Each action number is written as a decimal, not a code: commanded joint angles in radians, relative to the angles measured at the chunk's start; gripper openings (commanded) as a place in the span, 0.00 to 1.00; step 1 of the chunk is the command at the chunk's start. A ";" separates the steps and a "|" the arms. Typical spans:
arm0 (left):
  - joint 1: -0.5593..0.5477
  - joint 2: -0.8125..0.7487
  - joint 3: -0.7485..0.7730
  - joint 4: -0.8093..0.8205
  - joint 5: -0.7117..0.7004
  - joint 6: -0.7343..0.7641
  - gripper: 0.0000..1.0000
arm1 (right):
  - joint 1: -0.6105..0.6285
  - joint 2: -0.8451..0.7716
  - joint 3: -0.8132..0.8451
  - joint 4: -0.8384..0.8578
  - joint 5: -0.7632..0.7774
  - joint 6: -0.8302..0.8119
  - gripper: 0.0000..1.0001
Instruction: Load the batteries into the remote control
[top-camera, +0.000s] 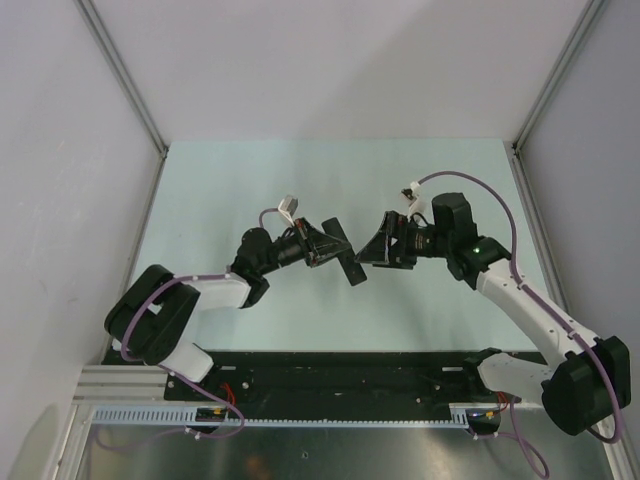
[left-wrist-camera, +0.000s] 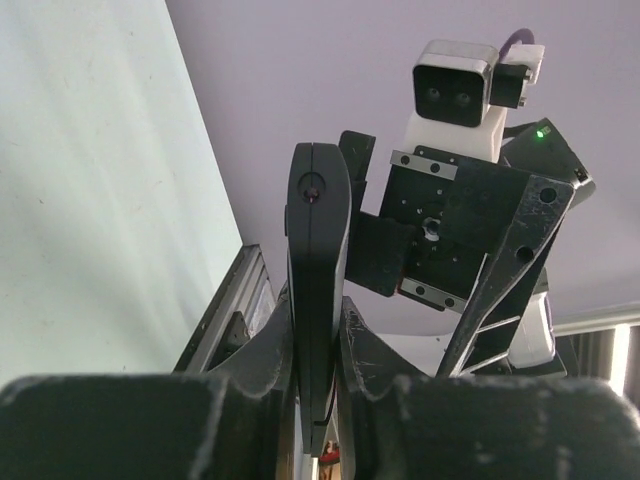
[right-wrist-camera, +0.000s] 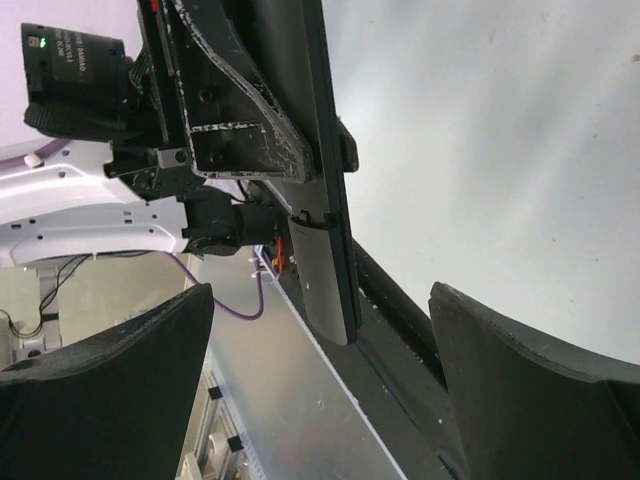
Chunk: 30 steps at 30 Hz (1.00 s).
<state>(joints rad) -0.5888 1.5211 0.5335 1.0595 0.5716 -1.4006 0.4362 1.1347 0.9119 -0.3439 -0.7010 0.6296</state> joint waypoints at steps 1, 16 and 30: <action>-0.005 -0.044 0.025 0.053 0.030 -0.031 0.00 | -0.005 -0.010 -0.034 0.149 -0.104 0.041 0.93; -0.008 -0.072 0.031 0.053 0.043 -0.038 0.00 | 0.022 0.066 -0.070 0.261 -0.150 0.071 0.73; -0.008 -0.082 0.039 0.053 0.050 -0.041 0.00 | 0.042 0.100 -0.071 0.263 -0.157 0.062 0.61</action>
<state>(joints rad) -0.5892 1.4761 0.5335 1.0615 0.6067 -1.4254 0.4740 1.2320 0.8398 -0.1192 -0.8291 0.6888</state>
